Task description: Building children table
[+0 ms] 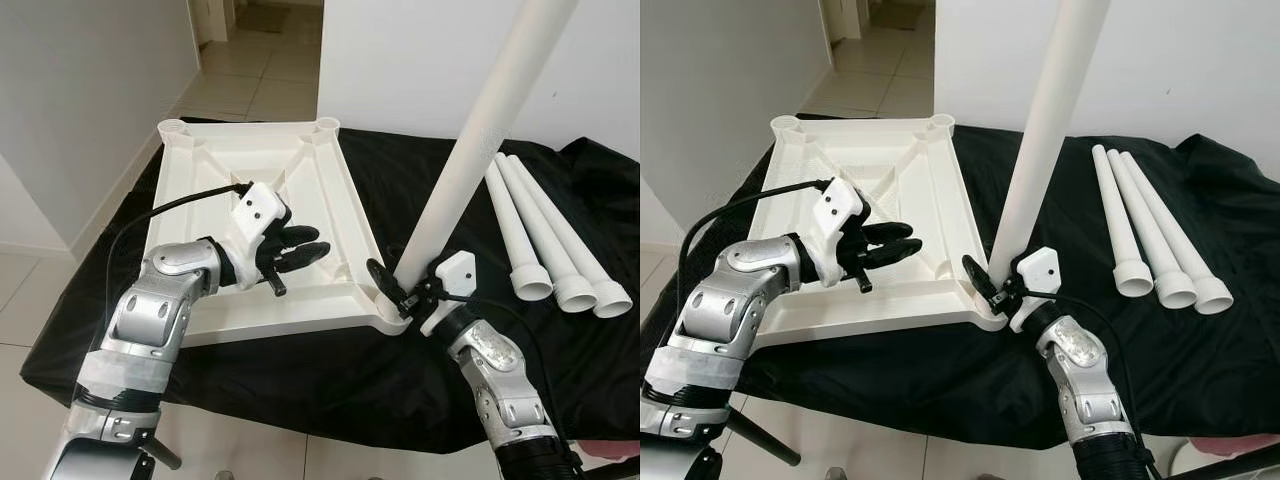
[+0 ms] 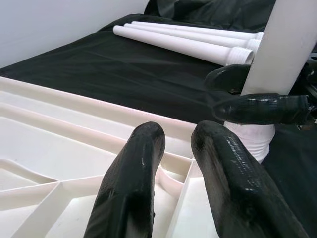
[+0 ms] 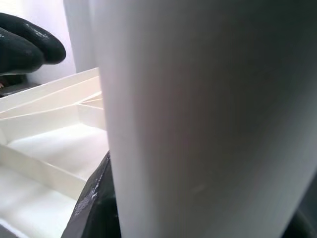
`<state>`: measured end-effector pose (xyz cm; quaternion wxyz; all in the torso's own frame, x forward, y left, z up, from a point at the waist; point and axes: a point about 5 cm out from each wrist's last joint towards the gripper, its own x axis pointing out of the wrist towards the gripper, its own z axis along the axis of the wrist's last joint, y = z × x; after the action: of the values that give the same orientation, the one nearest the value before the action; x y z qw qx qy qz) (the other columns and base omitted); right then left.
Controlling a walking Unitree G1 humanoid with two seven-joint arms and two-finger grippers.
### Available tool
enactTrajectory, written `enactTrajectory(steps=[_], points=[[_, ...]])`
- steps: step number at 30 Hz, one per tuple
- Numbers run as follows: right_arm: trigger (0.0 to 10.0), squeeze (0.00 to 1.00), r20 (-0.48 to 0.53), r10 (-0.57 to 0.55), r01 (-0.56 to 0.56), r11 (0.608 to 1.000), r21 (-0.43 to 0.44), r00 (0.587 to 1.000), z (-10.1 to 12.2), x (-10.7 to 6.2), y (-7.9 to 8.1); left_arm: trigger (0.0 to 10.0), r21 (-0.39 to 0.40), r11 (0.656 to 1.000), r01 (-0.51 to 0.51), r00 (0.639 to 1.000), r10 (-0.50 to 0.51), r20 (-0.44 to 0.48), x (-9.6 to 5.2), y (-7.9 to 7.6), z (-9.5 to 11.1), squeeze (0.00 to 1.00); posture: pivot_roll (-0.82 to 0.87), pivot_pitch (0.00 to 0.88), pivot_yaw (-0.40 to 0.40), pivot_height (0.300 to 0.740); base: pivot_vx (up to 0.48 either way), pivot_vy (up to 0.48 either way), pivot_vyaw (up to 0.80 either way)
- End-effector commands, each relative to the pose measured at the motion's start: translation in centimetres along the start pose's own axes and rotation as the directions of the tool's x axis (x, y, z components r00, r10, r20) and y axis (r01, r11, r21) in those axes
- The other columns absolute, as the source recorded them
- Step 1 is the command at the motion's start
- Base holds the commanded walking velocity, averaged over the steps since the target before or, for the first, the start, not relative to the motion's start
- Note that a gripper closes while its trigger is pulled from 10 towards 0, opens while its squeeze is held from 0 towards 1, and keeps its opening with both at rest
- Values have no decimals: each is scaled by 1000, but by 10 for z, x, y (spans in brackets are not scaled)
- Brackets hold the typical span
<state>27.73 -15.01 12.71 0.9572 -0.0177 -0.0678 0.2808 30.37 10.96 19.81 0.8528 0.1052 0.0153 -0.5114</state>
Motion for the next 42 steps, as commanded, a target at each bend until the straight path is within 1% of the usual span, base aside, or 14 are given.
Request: enactTrajectory(steps=[1,13,18,21,23,24,25,26,27,29,32,33,38,42], points=[[10000,0,-134,-16,24,998,60,991,-26,-8,1,10000,3,969,-247,969,247,-7,-1,14,2,0,-42,0,-21,740,0,0,0],[10000,0,-168,-60,67,997,39,984,-33,-8,2,10000,5,964,-266,964,266,-6,-3,16,2,0,-38,0,-28,740,0,0,0],[10000,0,-142,-156,160,987,15,977,-29,-5,3,10000,7,962,-272,962,272,-8,-4,16,2,0,-37,0,-31,740,0,0,0],[10000,0,-118,-283,288,958,19,952,-25,0,3,10000,5,961,-275,961,275,-5,-4,16,2,0,-36,0,-36,740,0,0,0],[10000,0,-118,-283,288,958,19,952,-25,0,3,10000,5,961,-275,961,275,-5,-4,16,2,0,-36,0,-36,740,0,0,0],[10000,0,-99,-381,385,922,27,919,-21,5,9,10000,10,963,-268,963,268,-3,-3,14,2,0,-34,0,-41,740,0,0,0],[10000,0,-99,-381,385,922,27,919,-21,5,9,10000,10,963,-268,963,268,-3,-3,14,2,0,-34,0,-41,740,0,0,0],[10000,0,-91,-462,468,882,59,882,-18,9,15,10000,13,964,-266,964,266,-2,-3,13,2,0,-29,0,-46,740,0,0,0],[10000,0,-91,-462,468,882,59,882,-18,9,15,10000,13,964,-266,964,266,-2,-3,13,2,0,-29,0,-46,740,0,0,0],[10000,0,-82,-555,560,823,93,828,-15,14,23,10000,17,963,-268,963,268,-3,-3,13,2,0,-22,0,-51,740,0,0,0],[10000,0,-84,-559,565,817,116,825,-14,18,29,10000,15,962,-272,962,272,-3,-4,14,2,0,-19,0,-49,740,0,0,0],[10000,0,-72,-545,549,827,122,836,-12,20,31,10000,14,962,-273,962,273,-1,-4,14,2,0,-20,0,-48,740,0,0,0],[10000,0,-53,-546,548,827,122,836,-9,19,27,10000,19,962,-272,962,272,0,-3,13,1,0,-19,0,-48,740,0,0,0],[10000,0,-48,-571,573,812,110,819,-7,21,27,10000,21,961,-275,962,275,4,-2,14,3,0,-21,0,-47,740,0,0,0]])
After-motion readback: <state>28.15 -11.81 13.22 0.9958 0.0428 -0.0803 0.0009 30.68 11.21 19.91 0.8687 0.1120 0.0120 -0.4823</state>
